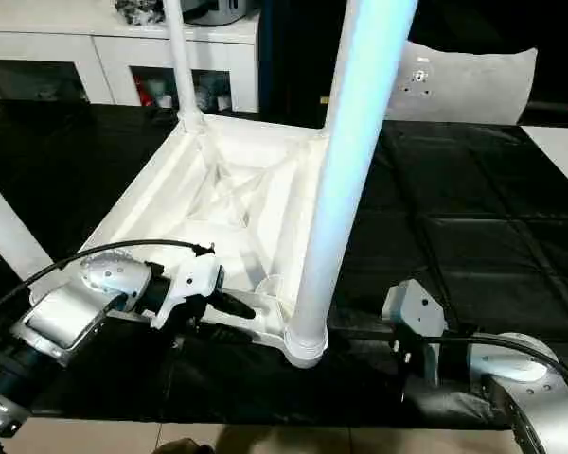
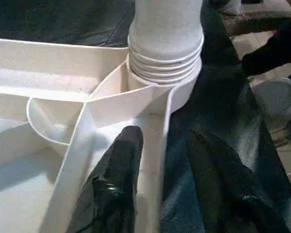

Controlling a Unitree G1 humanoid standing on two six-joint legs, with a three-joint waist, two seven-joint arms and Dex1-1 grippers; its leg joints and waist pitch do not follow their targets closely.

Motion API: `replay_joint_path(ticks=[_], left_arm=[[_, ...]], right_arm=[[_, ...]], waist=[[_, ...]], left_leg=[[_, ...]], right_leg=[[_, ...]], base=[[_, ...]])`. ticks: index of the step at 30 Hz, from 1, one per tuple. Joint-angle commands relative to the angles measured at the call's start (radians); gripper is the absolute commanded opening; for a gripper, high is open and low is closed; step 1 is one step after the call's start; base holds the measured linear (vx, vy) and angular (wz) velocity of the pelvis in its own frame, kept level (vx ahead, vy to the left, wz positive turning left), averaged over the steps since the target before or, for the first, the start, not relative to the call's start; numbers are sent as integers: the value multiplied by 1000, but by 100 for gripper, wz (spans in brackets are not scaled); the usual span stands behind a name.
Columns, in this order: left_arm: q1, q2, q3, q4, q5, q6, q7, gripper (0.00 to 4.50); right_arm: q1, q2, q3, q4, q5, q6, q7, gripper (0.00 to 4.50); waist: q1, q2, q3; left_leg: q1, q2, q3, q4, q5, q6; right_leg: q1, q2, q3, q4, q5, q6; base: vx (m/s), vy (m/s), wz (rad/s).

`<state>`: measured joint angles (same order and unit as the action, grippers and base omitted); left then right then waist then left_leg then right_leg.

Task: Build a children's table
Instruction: Rotate table base, then rotate leg to tighten

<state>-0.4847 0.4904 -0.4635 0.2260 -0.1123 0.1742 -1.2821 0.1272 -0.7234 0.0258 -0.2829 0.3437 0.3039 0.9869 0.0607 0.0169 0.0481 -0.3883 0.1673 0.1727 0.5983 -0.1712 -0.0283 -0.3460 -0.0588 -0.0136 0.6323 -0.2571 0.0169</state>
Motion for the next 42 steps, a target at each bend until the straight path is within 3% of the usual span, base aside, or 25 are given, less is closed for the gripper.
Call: replay_joint_path(ticks=[1, 8, 15, 24, 26, 31, 35, 42], left_arm=[[-20, -4, -17, 22, 21, -15, 0, 142], [-38, -2, -46, 76, 62, -36, -30, 76], [-62, -15, -54, 126, 102, -61, -15, 8], [-61, -28, -34, 153, 122, -24, 51, 8], [-46, -68, 21, 141, 86, 29, 120, 8], [-33, -93, 42, 132, 79, 35, 160, 8], [-25, -94, 33, 123, 90, 19, 168, 8], [-16, -63, 2, 123, 136, -62, 146, 8]], right_arm=[[11, -8, -19, -25, 6, 5, -4, 450], [24, -5, -13, -33, 3, 1, -12, 450], [30, -1, -11, -41, -1, 0, -22, 450], [19, 16, -20, -40, -3, -10, -49, 450], [13, 24, -21, -37, 5, -9, -54, 450], [-4, 41, -20, -24, 7, -7, -70, 450], [-25, 49, -12, 0, -11, -15, -86, 450], [-62, 56, -22, 33, -28, -29, -105, 450]], waist=[[3, -2, -51], [4, 5, -50], [4, 6, -50], [2, 4, -45], [1, 6, -45], [-3, -3, -47], [-12, -2, -49], [-14, -2, -48]], left_leg=[[28, 64, -26, -76, -254, 34], [30, 66, -28, -80, -279, 26], [27, 65, -28, -80, -274, 30], [27, 65, -29, -85, -315, 13], [29, 65, -30, -85, -334, 3], [22, 63, -29, -83, -295, 20], [22, 62, -27, -80, -263, 40], [22, 64, -26, -81, -270, 42]], right_leg=[[14, -83, 34, -84, -55, -267], [12, -85, 34, -88, -102, -261], [12, -85, 34, -89, -92, -263], [10, -89, 34, -95, -188, -249], [7, -89, 34, -98, -216, -242], [9, -87, 34, -99, -192, -232], [8, -85, 33, -97, -150, -238], [8, -85, 33, -97, -140, -236]], base=[[0, 0, 0], [0, 0, 0], [0, 0, 0], [0, 0, 0], [0, 0, 0], [0, 0, 0], [0, 0, 0], [0, 0, 0]])
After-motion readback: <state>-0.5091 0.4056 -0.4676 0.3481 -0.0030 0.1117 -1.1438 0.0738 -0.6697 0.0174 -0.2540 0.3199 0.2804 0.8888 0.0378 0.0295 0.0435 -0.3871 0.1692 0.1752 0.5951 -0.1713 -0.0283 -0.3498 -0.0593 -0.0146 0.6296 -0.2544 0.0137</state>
